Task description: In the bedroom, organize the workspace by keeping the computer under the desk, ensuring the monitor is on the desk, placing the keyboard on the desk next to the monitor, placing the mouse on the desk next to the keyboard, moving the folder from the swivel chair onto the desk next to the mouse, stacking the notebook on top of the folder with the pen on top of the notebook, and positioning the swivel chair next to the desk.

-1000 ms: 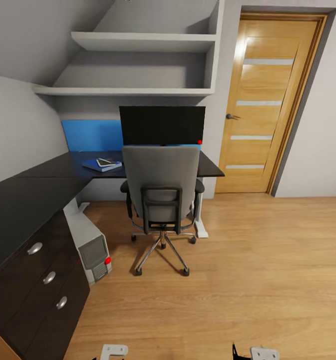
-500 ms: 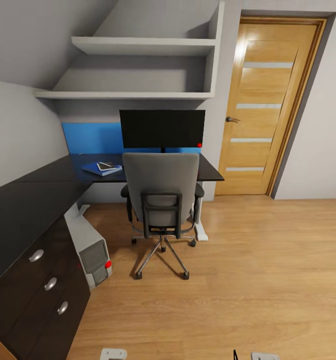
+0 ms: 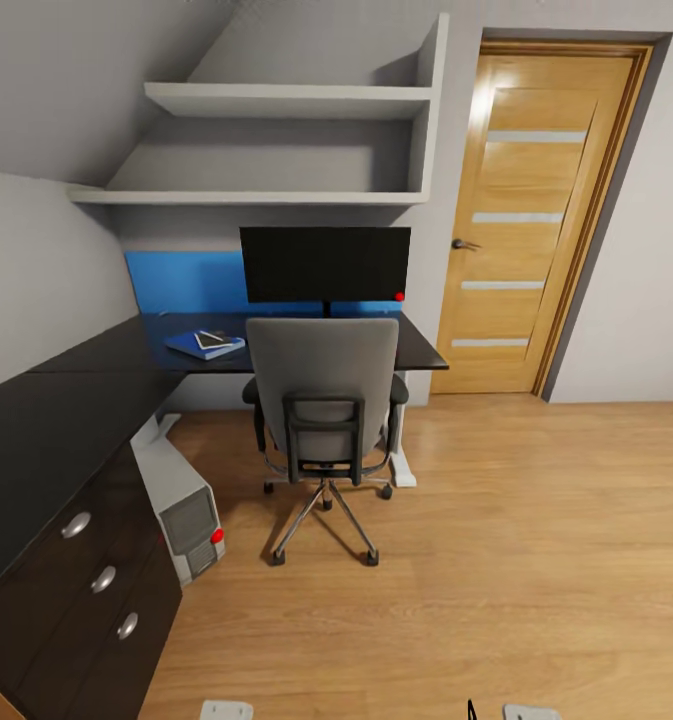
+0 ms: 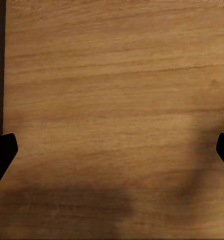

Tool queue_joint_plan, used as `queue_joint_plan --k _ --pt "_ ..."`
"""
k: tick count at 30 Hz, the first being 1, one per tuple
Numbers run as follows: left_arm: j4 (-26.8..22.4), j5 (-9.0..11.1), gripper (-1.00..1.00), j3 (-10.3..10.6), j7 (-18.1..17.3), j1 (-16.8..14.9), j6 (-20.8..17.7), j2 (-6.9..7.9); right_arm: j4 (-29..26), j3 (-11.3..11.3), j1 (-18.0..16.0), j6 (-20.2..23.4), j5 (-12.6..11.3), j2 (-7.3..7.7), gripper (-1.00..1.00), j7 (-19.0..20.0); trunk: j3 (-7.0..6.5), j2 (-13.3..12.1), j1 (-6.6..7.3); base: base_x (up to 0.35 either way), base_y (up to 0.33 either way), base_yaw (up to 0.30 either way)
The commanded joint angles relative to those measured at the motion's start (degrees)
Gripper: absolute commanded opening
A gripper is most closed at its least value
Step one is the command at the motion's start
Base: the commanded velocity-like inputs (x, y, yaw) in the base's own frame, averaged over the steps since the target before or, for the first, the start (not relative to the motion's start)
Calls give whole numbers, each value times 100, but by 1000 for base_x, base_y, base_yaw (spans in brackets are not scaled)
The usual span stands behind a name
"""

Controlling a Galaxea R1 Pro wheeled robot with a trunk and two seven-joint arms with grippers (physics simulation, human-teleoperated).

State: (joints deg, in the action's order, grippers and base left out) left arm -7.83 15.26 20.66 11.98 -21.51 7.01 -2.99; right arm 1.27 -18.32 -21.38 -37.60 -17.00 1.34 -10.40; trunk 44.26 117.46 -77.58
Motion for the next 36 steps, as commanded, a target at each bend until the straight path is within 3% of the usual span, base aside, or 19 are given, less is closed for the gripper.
queue_joint_plan --k 1,36 --pt "7 53 100 51 20 -3 17 -3 14 -49 -6 -19 -23 -2 100 -23 -13 -39 24 0 0 0" --pt "10 40 100 84 9 -4 11 -6 14 -49 -6 -19 -23 -2 100 -23 -641 -1443 792 0 0 0"
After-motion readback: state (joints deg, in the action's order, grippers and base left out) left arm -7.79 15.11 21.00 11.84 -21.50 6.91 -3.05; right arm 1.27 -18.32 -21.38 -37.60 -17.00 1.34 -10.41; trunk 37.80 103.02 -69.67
